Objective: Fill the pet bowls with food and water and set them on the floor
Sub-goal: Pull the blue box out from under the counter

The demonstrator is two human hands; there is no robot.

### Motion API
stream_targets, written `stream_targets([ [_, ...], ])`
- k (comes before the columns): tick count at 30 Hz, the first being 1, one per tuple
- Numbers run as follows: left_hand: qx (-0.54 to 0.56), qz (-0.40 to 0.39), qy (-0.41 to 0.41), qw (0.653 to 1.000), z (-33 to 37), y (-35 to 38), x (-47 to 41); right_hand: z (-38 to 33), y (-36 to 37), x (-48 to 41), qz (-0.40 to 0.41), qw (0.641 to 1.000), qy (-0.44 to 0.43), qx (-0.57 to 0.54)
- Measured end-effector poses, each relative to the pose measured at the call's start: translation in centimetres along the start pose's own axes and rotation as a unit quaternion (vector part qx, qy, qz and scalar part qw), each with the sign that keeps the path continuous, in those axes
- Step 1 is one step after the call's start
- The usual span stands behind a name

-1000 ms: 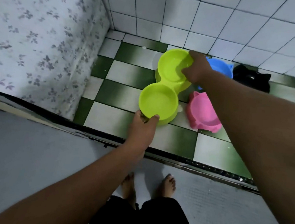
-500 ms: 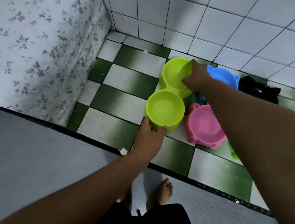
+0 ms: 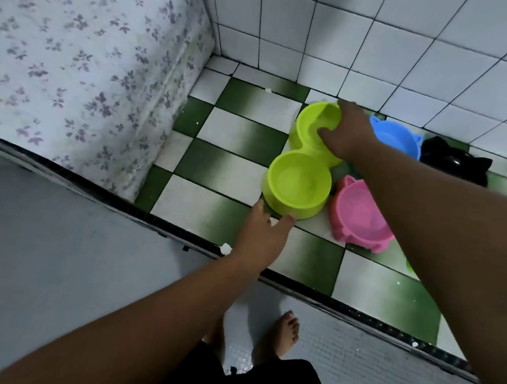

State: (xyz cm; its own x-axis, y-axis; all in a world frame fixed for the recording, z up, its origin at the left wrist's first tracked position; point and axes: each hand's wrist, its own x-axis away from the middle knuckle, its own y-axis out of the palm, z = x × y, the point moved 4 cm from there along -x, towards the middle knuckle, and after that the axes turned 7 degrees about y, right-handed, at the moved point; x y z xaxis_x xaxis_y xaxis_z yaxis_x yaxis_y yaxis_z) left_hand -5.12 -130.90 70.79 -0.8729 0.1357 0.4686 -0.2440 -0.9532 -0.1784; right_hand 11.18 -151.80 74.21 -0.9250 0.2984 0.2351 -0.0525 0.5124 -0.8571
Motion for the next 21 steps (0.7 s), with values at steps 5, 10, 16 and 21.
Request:
stream_targets([
  [5,-0.017,-0.001,0.0,1.0,-1.0,-2.2,0.8,-1.5,0.9,6.2,0.052,0.998,-0.04,-0.024],
  [10,-0.116,-0.032,0.13,0.984,-2.0,-6.2,2.2,-2.7,4.5,16.9,0.155,0.983,-0.061,-0.081],
  [16,-0.149,-0.135,0.274,0.94,-8.4,-12.0,8.4,-2.7,14.1,33.1,0.287,0.946,-0.032,-0.149],
  [21,-0.265,-0.173,0.261,0.912,-19.9,-15.0,8.4,-0.1,26.5,40.5,0.176,0.98,-0.067,-0.069],
])
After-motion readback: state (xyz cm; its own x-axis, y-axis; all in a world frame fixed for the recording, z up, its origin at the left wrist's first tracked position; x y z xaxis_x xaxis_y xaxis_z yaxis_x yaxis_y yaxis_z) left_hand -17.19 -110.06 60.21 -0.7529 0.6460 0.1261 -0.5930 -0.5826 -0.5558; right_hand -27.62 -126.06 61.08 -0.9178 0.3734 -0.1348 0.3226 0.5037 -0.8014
